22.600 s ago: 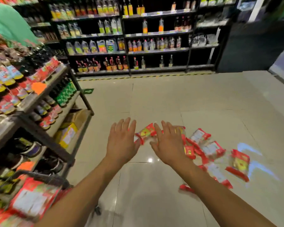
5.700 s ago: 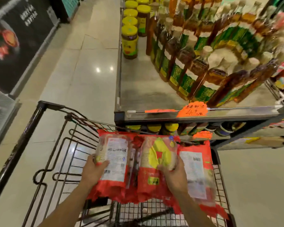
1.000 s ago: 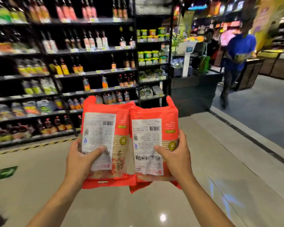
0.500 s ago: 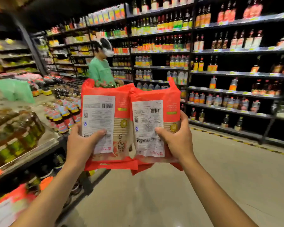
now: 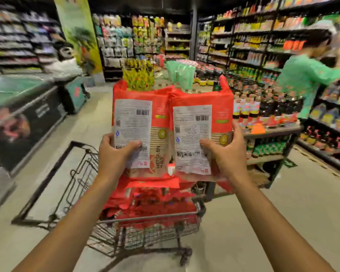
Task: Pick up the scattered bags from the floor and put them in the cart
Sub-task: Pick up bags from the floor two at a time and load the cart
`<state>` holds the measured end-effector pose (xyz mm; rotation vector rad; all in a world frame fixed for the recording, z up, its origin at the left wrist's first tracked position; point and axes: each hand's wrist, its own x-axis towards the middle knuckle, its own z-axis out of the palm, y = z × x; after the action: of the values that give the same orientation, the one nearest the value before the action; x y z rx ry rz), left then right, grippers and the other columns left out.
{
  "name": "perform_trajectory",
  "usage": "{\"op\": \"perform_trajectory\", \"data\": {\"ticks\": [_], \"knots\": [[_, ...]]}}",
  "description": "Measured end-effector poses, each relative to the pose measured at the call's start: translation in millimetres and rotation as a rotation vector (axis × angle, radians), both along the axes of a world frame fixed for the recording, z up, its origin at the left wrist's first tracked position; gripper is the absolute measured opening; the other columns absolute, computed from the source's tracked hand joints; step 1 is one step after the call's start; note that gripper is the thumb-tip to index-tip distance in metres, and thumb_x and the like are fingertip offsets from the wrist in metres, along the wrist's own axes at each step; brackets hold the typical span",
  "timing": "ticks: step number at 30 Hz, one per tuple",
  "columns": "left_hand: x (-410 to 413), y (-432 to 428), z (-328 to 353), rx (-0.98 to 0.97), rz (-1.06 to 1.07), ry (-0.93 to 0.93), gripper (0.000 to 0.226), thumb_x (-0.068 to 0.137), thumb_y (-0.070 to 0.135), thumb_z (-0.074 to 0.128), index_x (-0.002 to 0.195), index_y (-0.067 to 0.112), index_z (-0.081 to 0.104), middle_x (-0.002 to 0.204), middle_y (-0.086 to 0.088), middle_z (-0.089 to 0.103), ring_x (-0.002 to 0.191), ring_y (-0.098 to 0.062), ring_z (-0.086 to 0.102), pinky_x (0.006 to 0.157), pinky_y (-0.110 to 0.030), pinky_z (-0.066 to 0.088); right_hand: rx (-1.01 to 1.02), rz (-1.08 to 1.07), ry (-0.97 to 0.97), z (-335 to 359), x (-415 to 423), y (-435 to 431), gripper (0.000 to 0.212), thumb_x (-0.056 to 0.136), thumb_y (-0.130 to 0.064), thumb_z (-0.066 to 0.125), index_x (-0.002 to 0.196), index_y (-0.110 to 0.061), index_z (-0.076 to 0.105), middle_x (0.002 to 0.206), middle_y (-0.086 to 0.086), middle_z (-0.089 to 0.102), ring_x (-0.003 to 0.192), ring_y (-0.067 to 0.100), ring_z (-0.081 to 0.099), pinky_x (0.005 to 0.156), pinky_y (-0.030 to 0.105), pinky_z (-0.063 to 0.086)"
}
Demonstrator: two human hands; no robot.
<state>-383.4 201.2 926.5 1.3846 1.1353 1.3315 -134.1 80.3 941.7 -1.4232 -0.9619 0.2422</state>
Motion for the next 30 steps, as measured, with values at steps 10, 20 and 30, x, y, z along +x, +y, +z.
{"op": "perform_trajectory", "data": {"ticks": [10, 20, 30], "knots": [[-102, 111, -45, -0.136, 0.062, -0.033, 0.055, 0.077, 0.021, 0.088, 0.121, 0.017, 0.057, 0.114, 0.001, 0.073, 0.098, -0.019, 0.075, 0.083, -0.041, 0.062, -0.135, 0.038, 0.048, -24, -65, 127, 0.080, 0.071, -0.022, 0.087, 0.139, -0.030, 0.045, 0.112, -0.007, 0.071, 0.095, 0.010, 0.072, 0.086, 0.037, 0.057], [-121, 233, -159, -0.457, 0.108, 0.041, 0.052, 0.072, 0.020, 0.093, 0.111, 0.016, 0.059, 0.104, -0.005, 0.074, 0.088, -0.027, 0.077, 0.081, -0.048, 0.064, -0.455, -0.071, 0.271, -150, 7, 229, 0.079, 0.070, -0.022, 0.088, 0.136, -0.021, 0.045, 0.114, 0.005, 0.070, 0.095, 0.023, 0.071, 0.088, 0.053, 0.057], [-84, 359, -277, -0.784, 0.149, 0.361, 0.043, 0.066, 0.029, 0.094, 0.097, 0.012, 0.069, 0.091, -0.010, 0.078, 0.073, -0.027, 0.077, 0.067, -0.044, 0.064, -0.841, -0.106, 0.428, -360, 104, 327, 0.079, 0.053, -0.035, 0.091, 0.122, -0.024, 0.055, 0.105, 0.004, 0.074, 0.090, 0.029, 0.072, 0.086, 0.058, 0.057]]}}
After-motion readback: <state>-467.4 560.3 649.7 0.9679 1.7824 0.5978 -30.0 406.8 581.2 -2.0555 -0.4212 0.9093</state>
